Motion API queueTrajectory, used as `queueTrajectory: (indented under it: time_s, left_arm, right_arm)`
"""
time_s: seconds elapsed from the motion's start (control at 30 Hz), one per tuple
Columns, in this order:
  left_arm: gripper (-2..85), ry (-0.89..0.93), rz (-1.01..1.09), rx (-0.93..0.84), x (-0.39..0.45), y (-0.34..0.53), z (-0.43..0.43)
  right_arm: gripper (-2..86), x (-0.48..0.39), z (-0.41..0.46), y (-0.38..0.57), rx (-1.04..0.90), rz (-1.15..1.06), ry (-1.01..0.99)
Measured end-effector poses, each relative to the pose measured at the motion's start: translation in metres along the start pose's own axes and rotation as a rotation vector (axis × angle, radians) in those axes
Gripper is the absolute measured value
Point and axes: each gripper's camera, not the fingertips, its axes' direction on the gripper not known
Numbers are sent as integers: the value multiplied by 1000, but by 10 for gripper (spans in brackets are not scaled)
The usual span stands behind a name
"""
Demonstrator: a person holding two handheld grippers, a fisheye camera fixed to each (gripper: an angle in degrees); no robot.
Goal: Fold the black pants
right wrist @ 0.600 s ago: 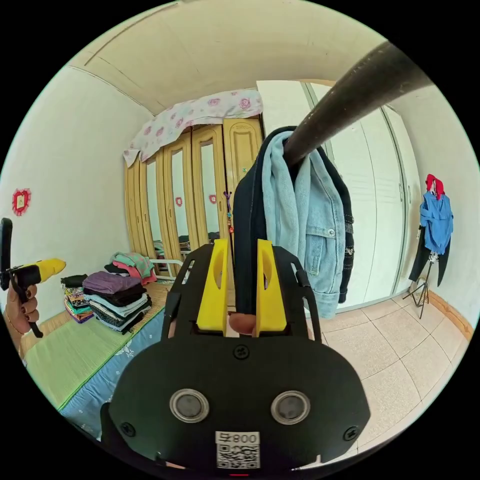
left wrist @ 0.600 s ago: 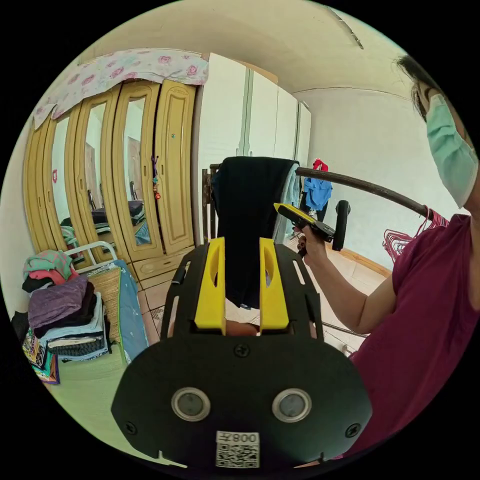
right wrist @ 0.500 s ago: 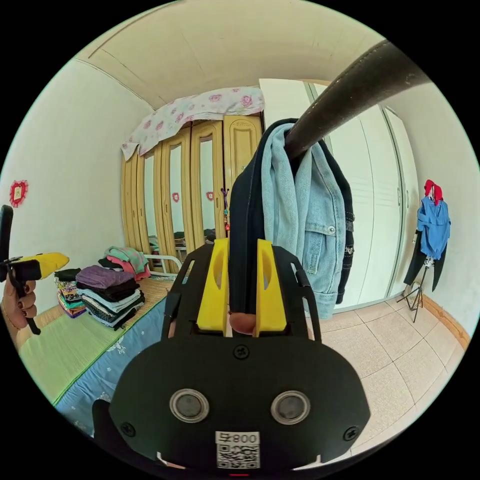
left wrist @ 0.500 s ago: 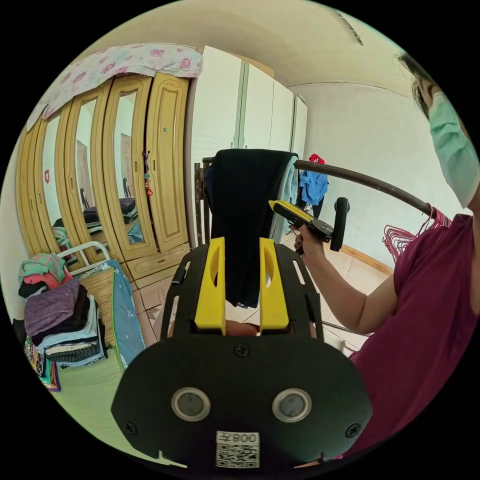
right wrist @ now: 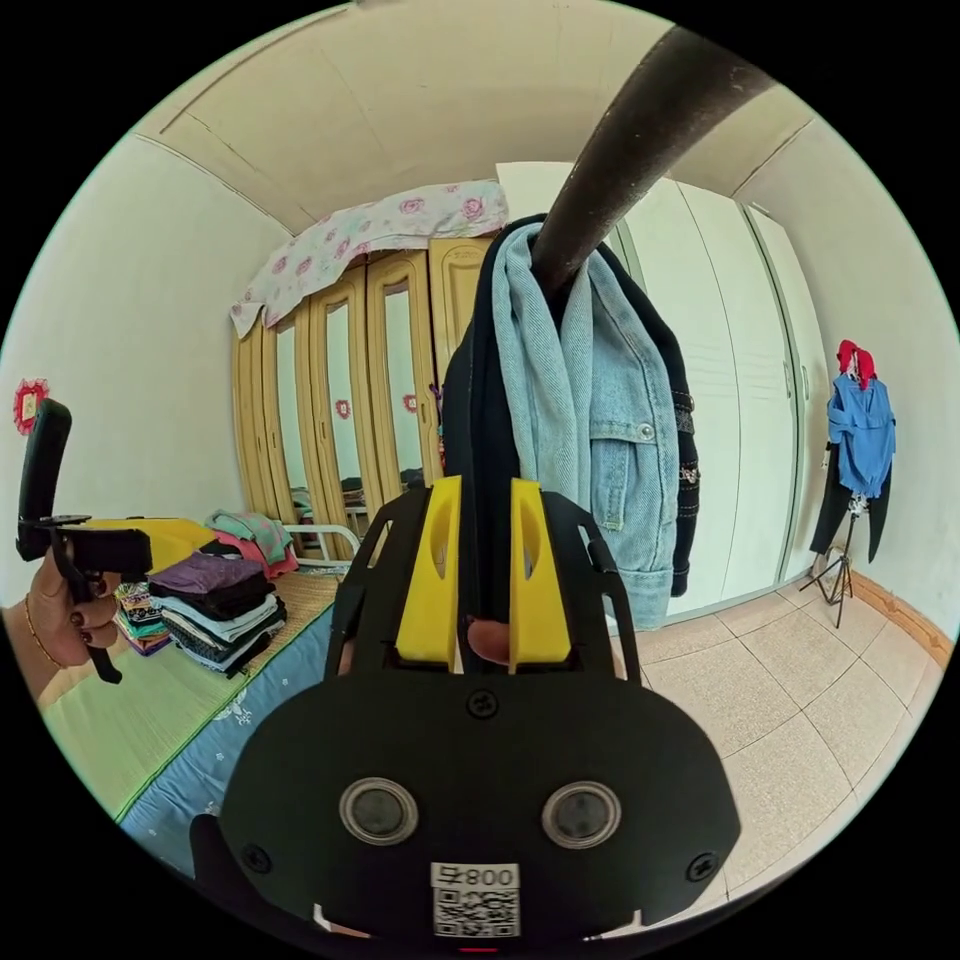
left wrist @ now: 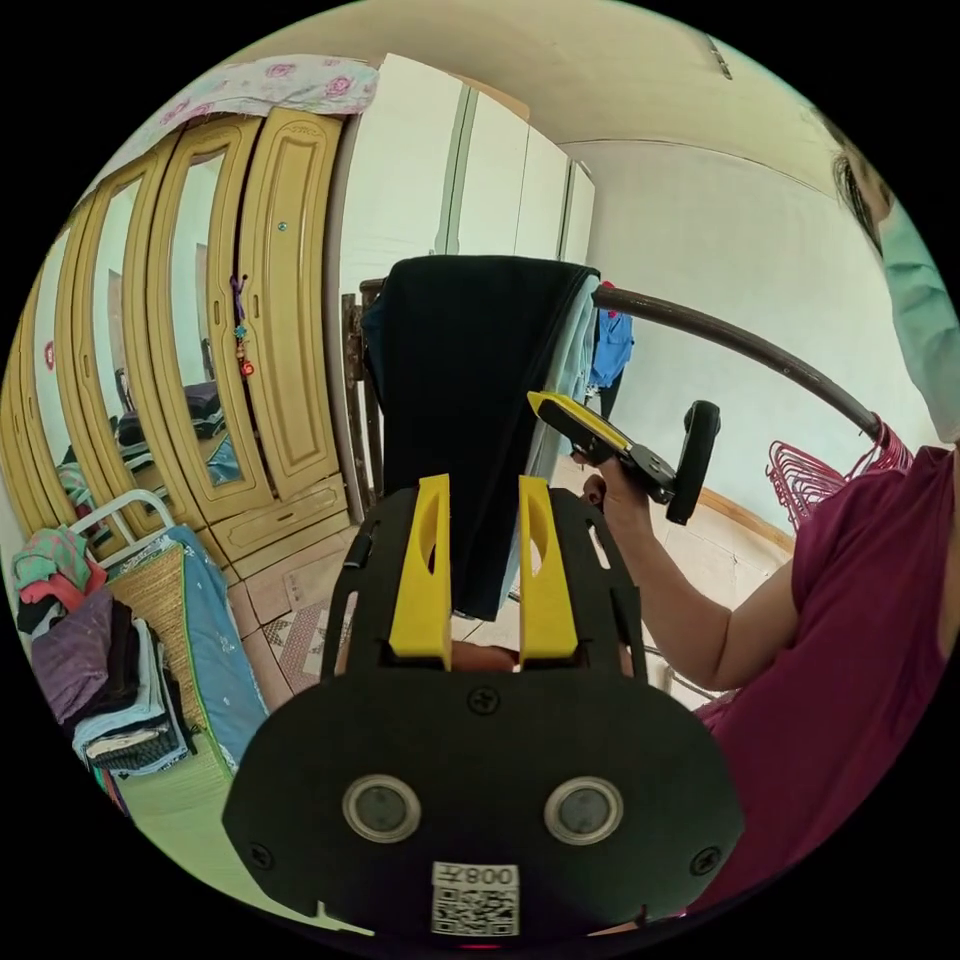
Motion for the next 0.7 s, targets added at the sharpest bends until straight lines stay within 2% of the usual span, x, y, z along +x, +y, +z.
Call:
queueTrajectory:
  time_s: [0.37,0.5,0.6,0.7]
  left_arm:
    - [100,31,202,31,44,-136,61]
    - [81,-67,281,-4,64,-176,72]
    - [51,-185,325,-43,75,-192,75]
    - [30,-222,286,2,73,-203,55]
  right_arm:
    - [16,2,-14,0,45,-6,-268]
    - [10,-2,-27,4,74,-31,-389]
    - [8,-7,-37,7,85,-56,-404]
    - [8,-3,-49,13,97,-65,-426]
